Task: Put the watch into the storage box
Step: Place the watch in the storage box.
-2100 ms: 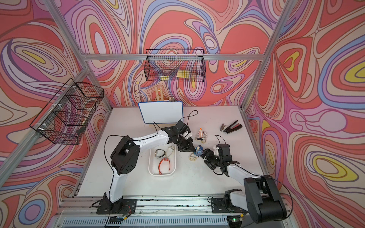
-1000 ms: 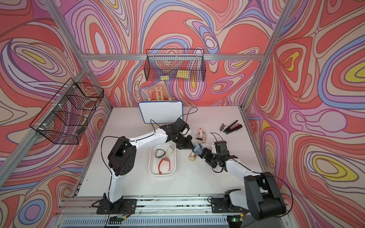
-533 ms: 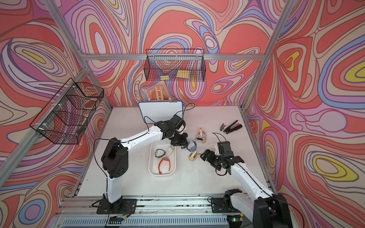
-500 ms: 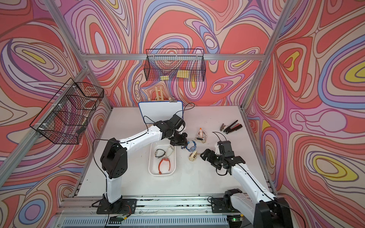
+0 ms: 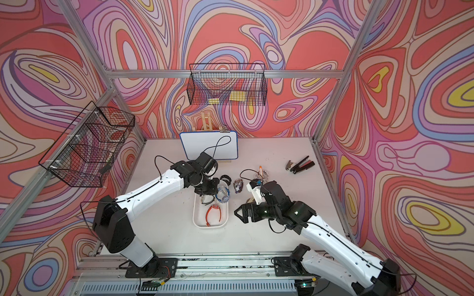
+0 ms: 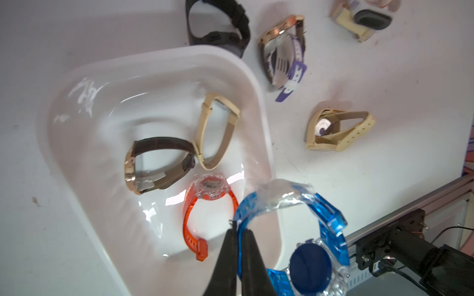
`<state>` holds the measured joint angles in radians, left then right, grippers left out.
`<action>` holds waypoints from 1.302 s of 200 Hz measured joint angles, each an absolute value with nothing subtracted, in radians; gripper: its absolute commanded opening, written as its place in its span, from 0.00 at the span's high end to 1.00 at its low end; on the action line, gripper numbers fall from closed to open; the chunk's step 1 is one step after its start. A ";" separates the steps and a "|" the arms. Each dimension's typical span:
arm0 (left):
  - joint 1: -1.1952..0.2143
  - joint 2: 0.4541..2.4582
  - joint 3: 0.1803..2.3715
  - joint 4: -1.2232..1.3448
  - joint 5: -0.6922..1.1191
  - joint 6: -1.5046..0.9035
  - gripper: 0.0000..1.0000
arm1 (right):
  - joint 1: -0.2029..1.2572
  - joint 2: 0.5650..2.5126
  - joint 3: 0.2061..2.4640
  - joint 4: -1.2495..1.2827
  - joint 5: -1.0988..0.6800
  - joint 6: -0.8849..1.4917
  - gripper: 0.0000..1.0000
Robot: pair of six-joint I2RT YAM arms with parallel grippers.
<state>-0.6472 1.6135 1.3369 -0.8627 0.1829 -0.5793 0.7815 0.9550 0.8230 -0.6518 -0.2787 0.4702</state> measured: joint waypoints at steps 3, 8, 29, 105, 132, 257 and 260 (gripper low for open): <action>-0.647 1.608 1.327 -0.865 0.180 -0.578 1.00 | 0.794 0.964 0.830 -0.654 -0.269 0.469 0.02; -0.646 1.599 1.310 -0.867 0.179 -0.575 1.00 | 0.816 0.980 0.842 -0.659 -0.253 0.466 0.02; -0.649 1.548 1.228 -0.884 0.171 -0.568 1.00 | 0.884 1.033 0.873 -0.666 -0.194 0.457 0.02; -0.672 1.457 1.033 -0.900 0.138 -0.572 1.00 | 0.939 1.082 0.886 -0.665 -0.116 0.446 0.02; -0.682 1.463 1.026 -0.896 0.099 -0.577 1.00 | 0.943 1.082 0.887 -0.664 -0.103 0.446 0.02; -0.682 1.537 1.008 -0.846 -0.012 -0.592 1.00 | 0.944 1.062 0.886 -0.642 -0.074 0.458 0.02; -0.682 1.539 1.007 -0.845 -0.012 -0.593 1.00 | 0.944 1.062 0.886 -0.642 -0.073 0.458 0.02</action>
<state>-0.6819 1.5387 1.0073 -0.8448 -0.0120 -0.5926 0.9440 1.0622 0.8864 -0.6418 -0.0734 0.4576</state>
